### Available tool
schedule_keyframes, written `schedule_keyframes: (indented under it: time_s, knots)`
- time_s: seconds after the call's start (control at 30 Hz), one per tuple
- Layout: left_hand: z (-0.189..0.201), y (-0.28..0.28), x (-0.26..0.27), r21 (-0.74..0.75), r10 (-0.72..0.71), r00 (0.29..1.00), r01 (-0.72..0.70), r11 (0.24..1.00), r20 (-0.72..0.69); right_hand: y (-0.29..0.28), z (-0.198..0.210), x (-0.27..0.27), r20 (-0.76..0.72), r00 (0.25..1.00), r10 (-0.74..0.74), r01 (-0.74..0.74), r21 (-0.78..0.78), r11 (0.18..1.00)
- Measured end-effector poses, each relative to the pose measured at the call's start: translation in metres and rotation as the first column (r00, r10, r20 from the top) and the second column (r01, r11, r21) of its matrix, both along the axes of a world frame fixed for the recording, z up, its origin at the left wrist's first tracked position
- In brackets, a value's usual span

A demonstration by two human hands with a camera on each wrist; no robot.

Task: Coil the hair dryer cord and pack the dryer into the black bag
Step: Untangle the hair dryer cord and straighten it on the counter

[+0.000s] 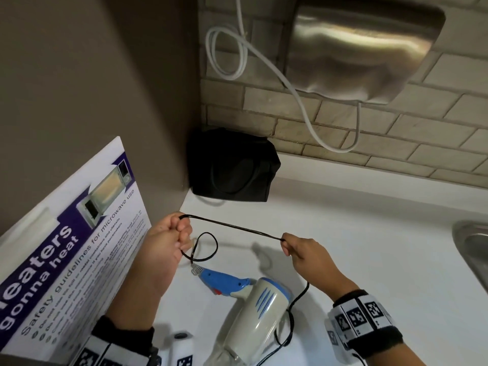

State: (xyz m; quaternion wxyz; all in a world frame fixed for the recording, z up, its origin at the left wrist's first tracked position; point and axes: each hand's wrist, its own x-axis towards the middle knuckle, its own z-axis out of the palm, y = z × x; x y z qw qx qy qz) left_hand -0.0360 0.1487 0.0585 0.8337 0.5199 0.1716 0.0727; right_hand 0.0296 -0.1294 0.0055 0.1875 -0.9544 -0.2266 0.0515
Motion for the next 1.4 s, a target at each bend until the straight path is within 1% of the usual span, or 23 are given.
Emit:
schedule_keyframes:
  time_s: [0.23, 0.3, 0.37, 0.43, 0.47, 0.5, 0.53, 0.57, 0.6, 0.63, 0.67, 0.7, 0.77, 0.83, 0.9, 0.97, 1.07, 1.13, 1.2, 1.27, 1.3, 1.33, 1.4]
  knots:
    - [-0.011, 0.011, 0.0, -0.012, 0.041, 0.999, -0.042, 0.999, -0.019, -0.02, -0.032, 0.01, -0.117, 0.983, -0.143, 0.131, -0.105, 0.986]
    - [-0.023, 0.014, 0.005, 0.077, 0.027, 0.998, -0.022, 0.997, -0.061, -0.022, -0.037, 0.011, -0.135, 0.976, -0.171, 0.152, -0.142, 0.978]
    - [-0.039, 0.018, 0.007, 0.261, -0.04, 0.991, 0.073, 0.963, -0.131, -0.024, -0.037, 0.013, -0.146, 0.965, -0.218, 0.187, -0.197, 0.962]
    - [-0.055, 0.024, 0.005, 0.474, -0.086, 0.975, 0.176, 0.863, -0.206, -0.025, -0.034, 0.015, -0.135, 0.958, -0.252, 0.217, -0.228, 0.949]
    - [-0.062, 0.026, 0.004, 0.548, -0.075, 0.965, 0.207, 0.81, -0.252, -0.025, -0.03, 0.016, -0.129, 0.957, -0.261, 0.226, -0.235, 0.945]
    - [-0.07, 0.027, 0.003, 0.579, -0.062, 0.95, 0.237, 0.781, -0.305, -0.024, -0.024, 0.016, -0.122, 0.954, -0.273, 0.239, -0.238, 0.942]
    - [-0.076, 0.025, 0.002, 0.58, -0.071, 0.933, 0.277, 0.766, -0.352, -0.023, -0.018, 0.016, -0.106, 0.953, -0.285, 0.254, -0.238, 0.937]
    - [-0.084, 0.02, 0.001, 0.597, -0.091, 0.912, 0.334, 0.729, -0.4, -0.021, -0.011, 0.015, -0.089, 0.95, -0.3, 0.272, -0.241, 0.932]
    - [-0.089, 0.014, 0.001, 0.659, -0.1, 0.88, 0.419, 0.625, -0.465, -0.02, -0.005, 0.015, -0.07, 0.948, -0.309, 0.285, -0.237, 0.929]
    - [-0.089, 0.006, -0.001, 0.727, -0.091, 0.852, 0.491, 0.48, -0.515, -0.018, 0.0, 0.013, -0.046, 0.95, -0.309, 0.29, -0.244, 0.926]
    - [-0.09, -0.003, 0.0, 0.79, -0.073, 0.842, 0.528, 0.313, -0.534, -0.015, 0.005, 0.011, -0.016, 0.955, -0.295, 0.281, -0.256, 0.925]
    - [-0.087, -0.013, 0.0, 0.826, -0.068, 0.852, 0.521, 0.213, -0.519, -0.011, 0.01, 0.008, 0.016, 0.962, -0.272, 0.266, -0.272, 0.925]
    - [-0.075, -0.036, 0.001, 0.902, -0.083, 0.909, 0.415, 0.122, -0.407, -0.001, 0.021, -0.001, 0.051, 0.976, -0.21, 0.215, -0.298, 0.93]
    - [-0.059, -0.058, 0.002, 0.957, -0.15, 0.949, 0.286, 0.045, -0.277, 0.012, 0.033, -0.011, 0.037, 0.99, -0.135, 0.14, -0.31, 0.94]
    - [-0.045, -0.073, 0.002, 0.973, -0.259, 0.94, 0.232, 0.006, -0.223, 0.024, 0.044, -0.022, 0.009, 0.998, -0.068, 0.067, -0.309, 0.949]
    - [-0.034, -0.084, -0.001, 0.991, -0.344, 0.929, 0.135, -0.022, -0.134, 0.035, 0.056, -0.033, 0.001, 1.0, -0.012, 0.011, -0.295, 0.955]
    - [-0.02, -0.091, -0.008, 0.999, -0.347, 0.937, -0.053, -0.013, 0.045, 0.043, 0.073, -0.047, 0.049, 0.999, 0.019, -0.007, -0.248, 0.969]
    - [-0.013, -0.089, -0.011, 0.989, -0.316, 0.941, -0.143, -0.038, 0.124, 0.044, 0.083, -0.052, 0.075, 0.997, 0.013, 0.004, -0.232, 0.973]
    - [-0.001, -0.089, -0.014, 0.983, -0.296, 0.95, -0.145, -0.116, 0.105, 0.045, 0.091, -0.055, 0.086, 0.996, 0.016, 0.002, -0.209, 0.978]
    - [0.001, -0.092, -0.014, 0.957, -0.338, 0.935, -0.189, -0.222, 0.106, 0.047, 0.097, -0.058, 0.089, 0.995, 0.043, -0.027, -0.171, 0.985]
    - [0.0, -0.092, -0.014, 0.949, -0.369, 0.923, -0.209, -0.234, 0.113, 0.048, 0.1, -0.059, 0.092, 0.994, 0.059, -0.044, -0.157, 0.987]
    - [-0.002, -0.091, -0.013, 0.954, -0.398, 0.911, -0.209, -0.217, 0.109, 0.048, 0.104, -0.06, 0.096, 0.993, 0.068, -0.054, -0.145, 0.988]
    - [-0.004, -0.088, -0.011, 0.977, -0.41, 0.904, -0.182, -0.111, 0.122, 0.048, 0.11, -0.06, 0.108, 0.992, 0.072, -0.061, -0.101, 0.993]
